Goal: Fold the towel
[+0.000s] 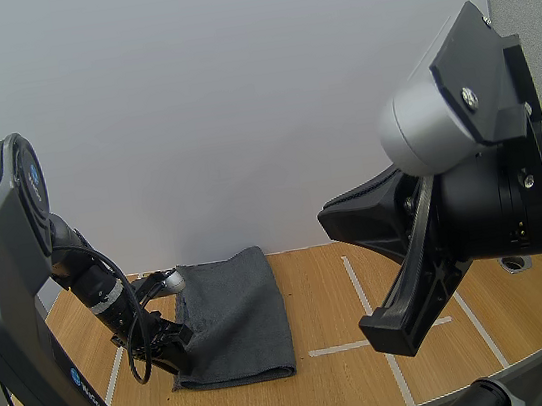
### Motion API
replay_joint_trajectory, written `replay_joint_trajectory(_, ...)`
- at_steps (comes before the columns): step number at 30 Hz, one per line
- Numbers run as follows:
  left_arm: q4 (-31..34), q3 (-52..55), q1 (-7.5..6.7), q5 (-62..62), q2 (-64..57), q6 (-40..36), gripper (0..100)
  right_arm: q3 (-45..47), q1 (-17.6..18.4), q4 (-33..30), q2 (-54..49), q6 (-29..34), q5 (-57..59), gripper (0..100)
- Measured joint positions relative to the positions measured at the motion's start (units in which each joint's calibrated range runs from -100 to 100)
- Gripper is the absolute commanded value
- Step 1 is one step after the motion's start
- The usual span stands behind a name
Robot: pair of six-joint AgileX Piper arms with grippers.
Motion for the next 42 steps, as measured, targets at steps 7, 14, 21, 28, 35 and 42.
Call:
replay_joint_trajectory(7, -1.2, -2.3, 0.0, 4.6, -1.5, 0.0, 82, 0.0, 0.0, 0.0, 0.0, 0.0, 0.0, 0)
replay_joint_trajectory(14, -2.2, -8.7, 0.0, 5.4, -7.6, 0.0, 82, 0.3, 0.0, 0.0, 1.9, 0.0, 0.0, 0)
replay_joint_trajectory(21, -2.8, -11.5, 0.0, 5.6, -8.2, 0.0, 82, 3.9, 0.0, -0.1, 6.8, 0.0, 0.0, 0)
replay_joint_trajectory(28, -3.7, -14.0, 0.0, 4.4, -5.9, 0.3, 82, 7.7, 0.0, -0.5, 16.3, -2.7, 0.0, 0)
replay_joint_trajectory(35, -8.3, -19.7, 0.0, 5.0, 2.8, 0.4, 82, 7.9, -0.2, 2.3, 32.7, -4.3, -3.9, 0)
replay_joint_trajectory(42, -9.5, -23.9, 0.0, 5.2, 11.5, 0.7, 82, 7.9, -0.2, 6.2, 47.4, -8.7, -12.0, 0)
